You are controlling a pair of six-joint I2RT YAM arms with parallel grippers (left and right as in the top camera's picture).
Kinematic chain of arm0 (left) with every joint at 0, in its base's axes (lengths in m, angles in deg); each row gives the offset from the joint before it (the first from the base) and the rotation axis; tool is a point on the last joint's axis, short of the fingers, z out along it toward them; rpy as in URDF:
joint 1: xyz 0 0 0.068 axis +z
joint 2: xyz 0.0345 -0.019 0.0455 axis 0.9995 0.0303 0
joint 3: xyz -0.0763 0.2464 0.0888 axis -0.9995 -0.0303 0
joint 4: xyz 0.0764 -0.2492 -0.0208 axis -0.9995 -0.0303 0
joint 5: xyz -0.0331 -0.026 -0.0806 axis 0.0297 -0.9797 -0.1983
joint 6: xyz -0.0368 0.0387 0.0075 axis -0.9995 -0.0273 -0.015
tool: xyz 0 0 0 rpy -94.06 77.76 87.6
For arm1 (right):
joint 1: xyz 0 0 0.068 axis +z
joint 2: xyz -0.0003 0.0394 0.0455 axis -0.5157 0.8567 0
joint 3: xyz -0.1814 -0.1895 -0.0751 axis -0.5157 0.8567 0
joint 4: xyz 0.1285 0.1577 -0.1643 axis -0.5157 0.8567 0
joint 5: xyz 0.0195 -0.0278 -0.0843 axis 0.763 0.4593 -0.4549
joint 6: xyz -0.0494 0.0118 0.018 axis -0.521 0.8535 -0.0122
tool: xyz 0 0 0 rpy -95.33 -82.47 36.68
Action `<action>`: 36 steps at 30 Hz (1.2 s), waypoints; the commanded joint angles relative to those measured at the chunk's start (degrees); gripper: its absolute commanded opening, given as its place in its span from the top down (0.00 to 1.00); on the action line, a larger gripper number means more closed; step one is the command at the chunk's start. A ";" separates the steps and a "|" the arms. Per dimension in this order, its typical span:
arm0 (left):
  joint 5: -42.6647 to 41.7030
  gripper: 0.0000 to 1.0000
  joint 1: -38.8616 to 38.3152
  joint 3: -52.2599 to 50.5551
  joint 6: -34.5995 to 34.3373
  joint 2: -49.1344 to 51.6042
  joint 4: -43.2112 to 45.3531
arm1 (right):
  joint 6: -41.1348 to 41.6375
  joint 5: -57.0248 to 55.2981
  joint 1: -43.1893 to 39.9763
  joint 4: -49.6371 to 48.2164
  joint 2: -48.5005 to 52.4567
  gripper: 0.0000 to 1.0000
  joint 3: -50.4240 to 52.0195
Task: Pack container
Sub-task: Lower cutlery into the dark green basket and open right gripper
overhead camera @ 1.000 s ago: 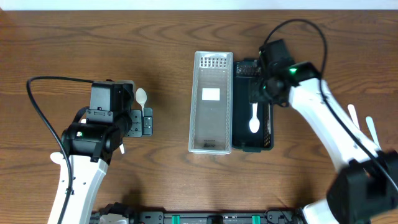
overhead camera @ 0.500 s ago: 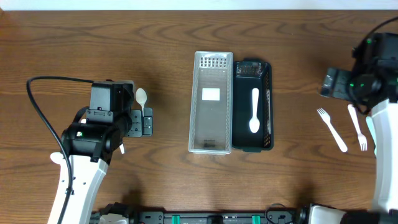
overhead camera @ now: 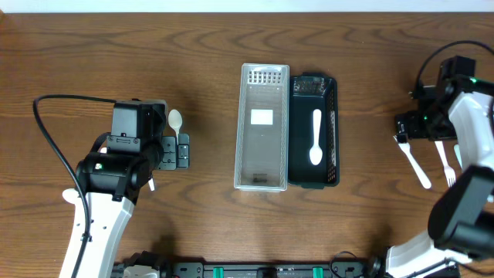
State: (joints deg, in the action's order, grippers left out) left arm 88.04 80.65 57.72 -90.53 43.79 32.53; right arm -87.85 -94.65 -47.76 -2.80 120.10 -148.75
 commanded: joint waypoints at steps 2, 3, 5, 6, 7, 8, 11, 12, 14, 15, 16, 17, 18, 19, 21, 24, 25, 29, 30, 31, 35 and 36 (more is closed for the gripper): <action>0.63 0.02 -0.17 1.09 -0.09 0.17 -0.15 | -3.02 -0.15 -0.55 -1.84 4.81 0.05 0.26; 0.66 0.02 -0.17 1.09 -0.09 0.17 -0.15 | -3.02 -0.13 -0.52 -2.36 5.62 0.05 0.26; 0.63 0.02 -0.17 1.09 -0.09 0.17 -0.15 | -3.02 -0.11 -0.52 -3.48 7.23 0.05 0.26; 0.63 0.02 -0.17 1.09 -0.09 0.17 -0.13 | -3.04 -0.11 -0.52 -3.89 8.02 0.05 0.26; 0.66 0.02 -0.17 1.09 -0.09 0.17 -0.13 | -3.17 -0.11 -0.52 -4.20 8.66 0.05 0.26; 0.66 0.02 -0.17 1.09 -0.09 0.17 -0.13 | -3.26 -0.02 -0.52 -4.42 9.46 0.05 0.26; 0.63 0.02 -0.17 1.09 -0.09 0.17 -0.13 | -3.28 0.83 -0.52 -4.70 11.85 0.06 0.26; 0.63 0.02 -0.17 1.09 -0.09 0.17 -0.13 | -3.26 1.49 -0.55 -4.79 12.68 0.06 0.26; 0.66 0.02 -0.17 1.09 -0.09 0.17 -0.13 | -3.26 2.19 -0.55 -4.81 14.08 0.07 0.26; 0.66 0.02 -0.17 1.09 -0.09 0.17 -0.13 | -3.28 2.25 -0.55 -4.85 14.69 0.07 0.26; 0.66 0.02 -0.17 1.09 -0.09 0.17 -0.15 | -3.28 2.25 -0.55 -4.90 15.08 0.08 0.26; 0.66 0.02 -0.17 1.09 -0.09 0.17 -0.13 | -3.28 2.25 -0.55 -5.05 15.47 0.09 0.26; 0.63 0.02 -0.17 1.09 -0.09 0.17 -0.15 | -3.26 2.25 -0.55 -5.16 15.63 0.09 0.26; 0.63 0.02 -0.17 1.09 -0.09 0.17 -0.15 | -3.26 2.27 -0.52 -5.27 15.72 0.10 0.26; 0.66 0.02 -0.17 1.09 -0.09 0.17 -0.15 | -3.26 2.27 -0.52 -5.35 15.72 0.11 0.26; 0.66 0.02 -0.17 1.09 -0.09 0.17 -0.15 | -3.23 2.29 -0.55 -5.22 15.72 0.16 0.26; 0.63 0.02 -0.17 1.09 -0.09 0.17 -0.15 | -3.23 2.27 -0.52 -5.22 15.72 0.18 0.26; 0.66 0.02 -0.17 1.09 -0.09 0.17 -0.22 | -3.23 2.29 -0.52 -5.05 15.72 0.29 0.26; 0.66 0.02 -0.17 1.09 -0.09 0.17 -0.31 | -3.21 2.29 -0.52 -5.05 15.72 0.33 0.26; 0.63 0.02 -0.17 1.09 -0.09 0.17 -0.37 | -3.21 2.29 -0.52 -5.03 15.72 0.38 0.26; 0.63 0.02 -0.17 1.09 -0.09 0.17 -0.59 | -3.19 2.32 -0.52 -4.87 15.72 0.51 0.26; 0.63 0.02 -0.17 1.09 -0.09 0.17 -0.59 | -3.19 2.32 -0.52 -4.81 15.72 0.54 0.26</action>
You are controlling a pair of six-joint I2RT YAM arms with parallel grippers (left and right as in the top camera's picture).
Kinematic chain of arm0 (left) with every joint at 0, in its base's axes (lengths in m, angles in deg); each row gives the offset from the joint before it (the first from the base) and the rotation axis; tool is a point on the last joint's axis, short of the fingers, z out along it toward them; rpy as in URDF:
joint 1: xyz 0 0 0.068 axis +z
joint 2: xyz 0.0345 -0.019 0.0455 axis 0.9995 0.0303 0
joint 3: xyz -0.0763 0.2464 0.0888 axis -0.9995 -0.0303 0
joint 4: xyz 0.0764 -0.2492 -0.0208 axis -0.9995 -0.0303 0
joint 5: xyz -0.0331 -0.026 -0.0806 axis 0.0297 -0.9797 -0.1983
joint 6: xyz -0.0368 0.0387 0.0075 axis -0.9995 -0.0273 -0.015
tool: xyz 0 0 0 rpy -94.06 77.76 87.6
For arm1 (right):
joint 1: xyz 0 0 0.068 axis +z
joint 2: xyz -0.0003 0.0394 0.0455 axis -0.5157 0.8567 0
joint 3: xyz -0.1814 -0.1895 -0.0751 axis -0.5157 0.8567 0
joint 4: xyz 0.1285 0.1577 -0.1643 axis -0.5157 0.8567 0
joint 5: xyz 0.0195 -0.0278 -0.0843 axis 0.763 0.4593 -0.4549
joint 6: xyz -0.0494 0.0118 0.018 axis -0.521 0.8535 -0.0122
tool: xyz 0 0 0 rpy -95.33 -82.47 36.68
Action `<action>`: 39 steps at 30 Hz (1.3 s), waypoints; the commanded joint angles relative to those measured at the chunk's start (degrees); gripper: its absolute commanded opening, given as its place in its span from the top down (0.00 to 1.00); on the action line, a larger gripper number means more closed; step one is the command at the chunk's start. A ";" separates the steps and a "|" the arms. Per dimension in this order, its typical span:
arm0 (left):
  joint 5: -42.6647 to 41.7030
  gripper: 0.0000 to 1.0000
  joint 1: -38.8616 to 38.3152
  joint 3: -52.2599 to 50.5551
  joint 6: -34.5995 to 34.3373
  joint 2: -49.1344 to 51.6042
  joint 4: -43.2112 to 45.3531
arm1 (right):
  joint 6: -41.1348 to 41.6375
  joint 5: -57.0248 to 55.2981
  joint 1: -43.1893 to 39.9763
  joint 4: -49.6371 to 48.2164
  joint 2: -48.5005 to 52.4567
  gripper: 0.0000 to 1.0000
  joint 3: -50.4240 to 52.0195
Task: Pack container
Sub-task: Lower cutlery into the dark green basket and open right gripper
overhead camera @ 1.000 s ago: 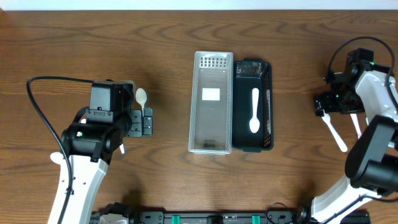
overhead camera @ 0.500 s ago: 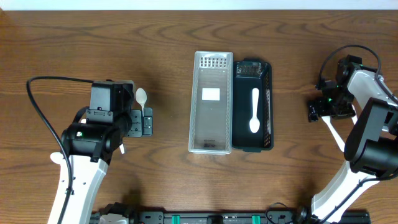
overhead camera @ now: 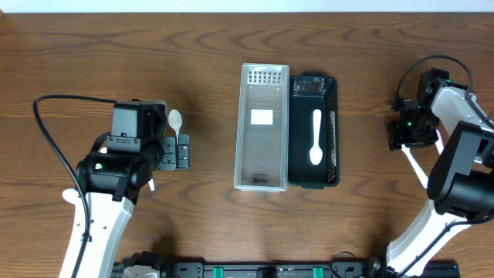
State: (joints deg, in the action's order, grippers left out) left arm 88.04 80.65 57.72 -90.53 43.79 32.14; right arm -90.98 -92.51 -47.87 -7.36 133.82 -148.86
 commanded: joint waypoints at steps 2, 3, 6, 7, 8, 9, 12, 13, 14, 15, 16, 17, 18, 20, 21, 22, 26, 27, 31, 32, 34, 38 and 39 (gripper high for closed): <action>0.63 0.02 -0.17 1.09 -0.09 0.17 -0.17 | -0.07 0.17 -0.42 -0.24 1.99 0.56 0.37; 0.63 0.02 -0.17 1.09 -0.09 0.17 -0.17 | -0.07 0.17 -0.42 -0.24 1.99 0.60 0.37; 0.66 0.02 -0.17 1.09 -0.09 0.17 -0.17 | 0.39 0.42 -0.42 -0.28 1.99 0.66 0.37; 0.66 0.02 -0.17 1.09 -0.09 0.17 -0.17 | 0.37 0.55 -0.42 -0.26 1.99 0.67 0.37; 0.63 0.02 -0.17 1.09 -0.09 0.17 -0.17 | 0.39 0.55 -0.42 -0.26 1.99 0.68 0.37; 0.66 0.02 -0.17 1.09 -0.09 0.17 -0.17 | 0.37 0.55 -0.42 -0.26 1.99 0.69 0.37; 0.63 0.02 -0.17 1.09 -0.09 0.17 -0.17 | 0.39 0.55 -0.42 -0.28 1.99 0.73 0.37; 0.63 0.02 -0.17 1.09 -0.09 0.17 -0.15 | 0.39 0.55 -0.42 -0.28 1.99 0.74 0.37; 0.63 0.02 -0.17 1.09 -0.09 0.17 -0.15 | 0.44 0.55 -0.42 -0.33 1.99 0.74 0.37; 0.66 0.02 -0.17 1.09 -0.09 0.17 -0.17 | 0.90 0.55 -0.42 -0.46 1.99 0.75 0.37; 0.63 0.02 -0.17 1.09 -0.09 0.17 -0.17 | 1.53 0.55 -0.42 -0.57 1.99 0.75 0.37; 0.63 0.02 -0.17 1.09 -0.09 0.17 -0.15 | 2.19 0.55 -0.42 -0.74 1.99 0.76 0.37; 0.66 0.02 -0.17 1.09 -0.09 0.17 -0.15 | 2.64 0.55 -0.39 -0.92 1.99 0.76 0.37; 0.63 0.02 -0.17 1.09 -0.09 0.17 -0.15 | 2.95 0.55 -0.37 -1.14 1.97 0.76 0.35; 0.66 0.02 -0.17 1.09 -0.09 0.17 -0.15 | 2.95 0.55 -0.35 -1.14 1.97 0.77 0.35; 0.63 0.02 -0.17 1.09 -0.09 0.17 -0.15 | 3.15 0.55 -0.35 -1.14 1.97 0.78 0.31; 0.63 0.02 -0.17 1.09 -0.09 0.17 -0.15 | 6.49 0.55 -0.35 -0.79 1.84 0.82 -0.98; 0.66 0.02 -0.17 1.09 -0.09 0.17 -0.15 | 7.48 0.55 -0.33 -0.48 1.60 0.82 -1.57; 0.66 0.02 -0.17 1.09 -0.09 0.17 -0.15 | 10.08 0.66 0.68 1.68 -0.81 0.90 -4.94; 0.66 0.02 -0.17 1.09 -0.09 0.17 -0.15 | 10.43 0.81 1.05 2.32 -1.68 0.90 -5.86; 0.63 0.02 -0.17 1.09 -0.09 0.17 -0.15 | 12.04 1.09 2.16 3.32 -4.02 0.93 -7.74; 0.63 0.02 -0.17 1.09 -0.09 0.17 -0.15 | 19.10 1.22 5.27 4.92 -10.12 0.99 -11.21; 0.63 0.02 -0.17 1.09 -0.09 0.17 -0.15 | 21.59 1.27 6.34 5.09 -11.80 0.99 -11.74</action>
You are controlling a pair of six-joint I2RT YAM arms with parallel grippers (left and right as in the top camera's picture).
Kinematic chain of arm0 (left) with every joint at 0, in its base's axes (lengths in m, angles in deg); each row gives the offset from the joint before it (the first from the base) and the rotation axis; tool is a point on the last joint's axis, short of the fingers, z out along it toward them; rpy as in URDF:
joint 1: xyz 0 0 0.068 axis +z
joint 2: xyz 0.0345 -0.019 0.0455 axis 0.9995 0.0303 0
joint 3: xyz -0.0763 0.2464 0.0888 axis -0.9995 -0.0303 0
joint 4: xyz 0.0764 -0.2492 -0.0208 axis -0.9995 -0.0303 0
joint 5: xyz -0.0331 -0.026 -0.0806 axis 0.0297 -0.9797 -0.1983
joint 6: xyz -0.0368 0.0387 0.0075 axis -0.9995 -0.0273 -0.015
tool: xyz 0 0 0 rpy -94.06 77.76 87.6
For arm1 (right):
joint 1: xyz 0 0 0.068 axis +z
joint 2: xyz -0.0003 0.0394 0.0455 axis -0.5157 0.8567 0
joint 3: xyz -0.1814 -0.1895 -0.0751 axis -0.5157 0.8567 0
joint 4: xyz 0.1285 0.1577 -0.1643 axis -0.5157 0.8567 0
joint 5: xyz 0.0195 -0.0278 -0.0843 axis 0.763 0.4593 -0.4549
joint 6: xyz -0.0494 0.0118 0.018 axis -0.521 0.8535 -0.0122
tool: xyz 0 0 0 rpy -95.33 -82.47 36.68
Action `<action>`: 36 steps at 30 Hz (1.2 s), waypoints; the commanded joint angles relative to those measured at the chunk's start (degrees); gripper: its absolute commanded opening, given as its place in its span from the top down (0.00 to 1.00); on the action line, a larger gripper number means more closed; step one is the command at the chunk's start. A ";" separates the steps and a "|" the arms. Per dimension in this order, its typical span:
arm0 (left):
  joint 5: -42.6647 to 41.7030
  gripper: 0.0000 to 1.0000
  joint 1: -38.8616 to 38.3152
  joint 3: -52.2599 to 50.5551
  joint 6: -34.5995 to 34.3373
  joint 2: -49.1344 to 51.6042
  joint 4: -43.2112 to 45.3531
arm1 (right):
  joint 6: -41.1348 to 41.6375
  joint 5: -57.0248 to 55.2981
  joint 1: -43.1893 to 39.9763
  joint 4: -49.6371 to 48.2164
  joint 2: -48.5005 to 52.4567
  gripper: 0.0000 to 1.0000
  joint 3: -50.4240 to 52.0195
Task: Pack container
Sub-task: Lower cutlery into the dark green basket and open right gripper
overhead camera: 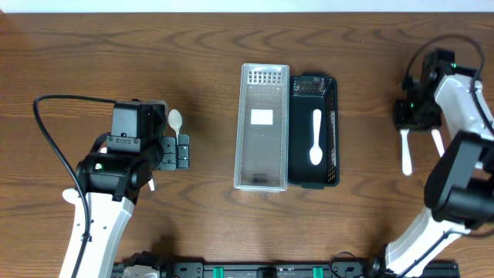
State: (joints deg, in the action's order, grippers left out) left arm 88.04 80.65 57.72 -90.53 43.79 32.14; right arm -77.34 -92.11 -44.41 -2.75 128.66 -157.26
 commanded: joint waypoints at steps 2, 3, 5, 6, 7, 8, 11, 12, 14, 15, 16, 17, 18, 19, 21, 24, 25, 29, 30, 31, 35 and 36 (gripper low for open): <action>0.63 0.02 -0.17 1.09 -0.09 0.17 -0.15 | 11.78 1.81 5.14 0.63 -9.77 0.99 -3.74; 0.63 0.02 -0.17 1.09 -0.09 0.17 -0.15 | 13.94 2.60 6.49 0.72 -11.32 0.99 -3.74; 0.63 0.02 -0.17 1.09 -0.09 0.17 -0.17 | 17.62 3.96 9.46 1.16 -13.84 0.99 -3.74; 0.63 0.02 -0.17 1.09 -0.09 0.17 -0.15 | 19.39 4.02 10.95 1.29 -14.73 0.99 -3.74; 0.63 0.02 -0.17 1.09 -0.09 0.17 -0.15 | 21.81 4.02 12.98 1.42 -15.65 0.99 -3.74; 0.63 0.02 -0.17 1.09 -0.09 0.17 -0.17 | 23.87 4.02 14.84 1.42 -16.26 0.99 -3.74; 0.63 0.02 -0.17 1.09 -0.09 0.17 -0.17 | 28.17 4.00 20.17 1.14 -16.63 0.99 -3.72; 0.63 0.02 -0.17 1.09 -0.09 0.17 -0.17 | 28.83 3.98 21.86 0.74 -16.44 0.99 -3.65; 0.63 0.02 -0.17 1.09 -0.09 0.17 -0.15 | 29.22 3.65 25.31 -0.48 -15.65 0.99 -3.28; 0.63 0.02 -0.17 1.09 -0.09 0.17 -0.17 | 29.22 3.30 26.84 -1.20 -15.08 0.99 -2.97; 0.63 0.02 -0.17 1.09 -0.09 0.17 -0.17 | 29.29 2.93 28.00 -1.77 -14.47 0.99 -2.69; 0.63 0.02 -0.17 1.09 -0.09 0.17 -0.17 | 29.64 2.54 29.14 -2.16 -13.57 0.99 -2.40; 0.63 0.02 -0.17 1.09 -0.09 0.17 -0.20 | 30.27 2.16 30.05 -2.32 -12.44 0.99 -2.25; 0.63 0.02 -0.17 1.09 -0.09 0.17 -0.17 | 30.82 1.79 30.64 -2.38 -11.37 0.99 -2.16; 0.63 0.02 -0.17 1.09 -0.09 0.17 -0.17 | 31.08 1.64 31.65 -2.54 -8.44 0.99 -2.05; 0.63 0.02 -0.17 1.09 -0.09 0.17 -0.17 | 31.08 1.66 32.30 -2.54 -4.22 0.99 -2.05; 0.63 0.02 -0.17 1.09 -0.09 0.17 -0.17 | 31.08 1.68 32.46 -2.54 -2.84 0.98 -2.05; 0.63 0.02 -0.17 1.09 -0.09 0.17 -0.17 | 31.04 1.70 32.94 -2.62 0.87 0.88 -2.05; 0.63 0.02 -0.17 1.09 -0.09 0.17 -0.17 | 30.95 1.70 33.00 -2.71 1.22 0.82 -2.05; 0.63 0.02 -0.17 1.09 -0.09 0.17 -0.17 | 30.23 1.70 33.09 -2.93 1.29 0.79 -2.05; 0.63 0.02 -0.17 1.09 -0.09 0.17 -0.17 | 28.17 1.86 33.29 -3.74 0.76 0.55 -2.16; 0.63 0.02 -0.17 1.09 -0.09 0.17 -0.17 | 27.67 1.88 33.29 -3.72 0.59 0.53 -2.25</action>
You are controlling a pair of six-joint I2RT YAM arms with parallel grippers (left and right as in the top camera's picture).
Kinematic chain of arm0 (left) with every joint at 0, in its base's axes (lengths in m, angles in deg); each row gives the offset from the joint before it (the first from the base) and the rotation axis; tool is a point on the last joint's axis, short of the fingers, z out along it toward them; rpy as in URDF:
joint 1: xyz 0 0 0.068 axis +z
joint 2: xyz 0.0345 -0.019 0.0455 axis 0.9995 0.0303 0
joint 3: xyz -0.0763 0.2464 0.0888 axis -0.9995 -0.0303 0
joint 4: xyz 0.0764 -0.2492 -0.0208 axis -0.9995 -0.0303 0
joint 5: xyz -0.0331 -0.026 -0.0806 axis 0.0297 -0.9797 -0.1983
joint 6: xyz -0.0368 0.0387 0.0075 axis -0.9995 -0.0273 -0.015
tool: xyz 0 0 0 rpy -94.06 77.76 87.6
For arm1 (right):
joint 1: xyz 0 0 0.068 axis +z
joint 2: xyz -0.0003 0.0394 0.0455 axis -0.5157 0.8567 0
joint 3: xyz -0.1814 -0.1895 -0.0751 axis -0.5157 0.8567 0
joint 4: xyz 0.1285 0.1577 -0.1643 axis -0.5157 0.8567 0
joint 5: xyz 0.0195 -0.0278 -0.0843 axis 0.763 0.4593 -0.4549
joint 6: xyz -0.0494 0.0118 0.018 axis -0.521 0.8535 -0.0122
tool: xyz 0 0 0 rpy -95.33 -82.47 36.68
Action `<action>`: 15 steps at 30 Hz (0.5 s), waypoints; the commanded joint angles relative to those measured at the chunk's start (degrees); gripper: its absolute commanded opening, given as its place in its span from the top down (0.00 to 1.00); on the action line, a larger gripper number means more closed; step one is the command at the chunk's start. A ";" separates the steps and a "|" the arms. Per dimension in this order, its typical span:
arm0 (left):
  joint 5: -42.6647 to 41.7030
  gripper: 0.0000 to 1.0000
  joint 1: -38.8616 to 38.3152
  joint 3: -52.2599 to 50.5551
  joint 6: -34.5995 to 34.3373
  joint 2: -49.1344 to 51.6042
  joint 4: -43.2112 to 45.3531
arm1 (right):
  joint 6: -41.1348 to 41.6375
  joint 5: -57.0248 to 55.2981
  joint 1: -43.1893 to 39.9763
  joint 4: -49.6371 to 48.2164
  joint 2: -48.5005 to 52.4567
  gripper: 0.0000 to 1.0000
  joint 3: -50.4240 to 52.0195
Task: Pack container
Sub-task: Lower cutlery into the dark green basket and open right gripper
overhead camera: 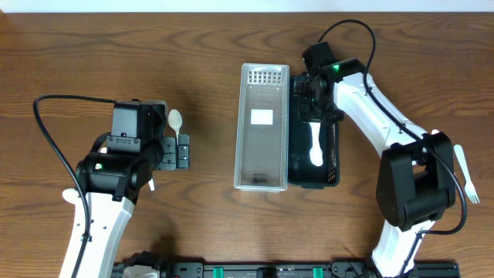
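Note:
A black basket (pixel 332 154) stands right of a clear container (pixel 262 127), and a white spoon (pixel 316 150) lies inside the basket. My right gripper (pixel 313 108) hangs over the basket's far end, shut on a white utensil. That utensil points down the basket in line with the spoon, so the two are hard to tell apart. My left gripper (pixel 185 151) rests at the left, open and holding nothing. A second white spoon (pixel 175 120) lies just beyond it.
A white fork (pixel 465 174) lies on the wooden table (pixel 386 46) at the far right. The right arm stretches from the front right across to the basket. The left arm's black cable loops over the table's left side.
My right gripper was at the far right edge with a white utensil hanging from it. It now stands over the far end of the black basket. The left arm has not moved.
My right gripper stood above several white utensils at the far right, then lower among them. Then it held one of them clear of the others. Now it is over the black basket. The left arm and its nearby spoon have stayed where they were throughout.

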State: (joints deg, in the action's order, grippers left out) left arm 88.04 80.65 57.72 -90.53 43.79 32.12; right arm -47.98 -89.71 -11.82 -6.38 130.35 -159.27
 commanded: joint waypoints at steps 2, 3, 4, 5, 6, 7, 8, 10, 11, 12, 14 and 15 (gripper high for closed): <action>0.63 0.02 -0.17 1.09 -0.09 0.17 -0.13 | -2.45 -0.52 0.70 0.35 -1.68 0.49 -0.74; 0.63 0.02 -0.17 1.09 -0.09 0.17 -0.13 | -2.91 -0.52 0.70 0.87 -2.36 0.48 -1.22; 0.63 0.02 -0.17 1.09 -0.09 0.17 -0.13 | -3.19 -0.55 0.66 1.33 -2.93 0.48 -1.66; 0.63 0.02 -0.17 1.09 -0.09 0.17 -0.13 | -3.72 -0.55 0.52 1.81 -3.61 0.47 -2.27; 0.63 0.02 -0.17 1.09 -0.09 0.17 -0.13 | -4.35 -0.59 0.26 2.69 -4.87 0.46 -3.34; 0.63 0.02 -0.17 1.09 -0.09 0.17 -0.13 | -4.81 -0.61 -0.15 3.54 -6.16 0.44 -4.42; 0.63 0.02 -0.17 1.09 -0.09 0.17 -0.13 | -5.05 -0.70 -0.63 4.35 -7.39 0.41 -5.33; 0.63 0.02 -0.17 1.09 -0.09 0.17 -0.15 | -6.03 -1.57 -2.19 6.47 -10.49 0.32 -7.41; 0.63 0.02 -0.17 1.09 -0.09 0.17 -0.15 | -7.54 -2.25 -3.30 7.52 -12.33 0.27 -8.41; 0.63 0.02 -0.17 1.09 -0.09 0.17 -0.15 | -8.55 -3.19 -4.70 8.28 -14.43 0.26 -9.27; 0.63 0.02 -0.17 1.09 -0.09 0.17 -0.15 | -8.87 -5.14 -7.72 9.14 -18.10 0.18 -10.08; 0.63 0.02 -0.17 1.09 -0.09 0.17 -0.15 | -8.96 -6.16 -9.86 9.42 -20.24 0.13 -10.14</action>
State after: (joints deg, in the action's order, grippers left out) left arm 88.04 80.65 57.72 -90.53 43.79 32.12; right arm -54.67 -91.59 -17.13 2.25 116.23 -167.48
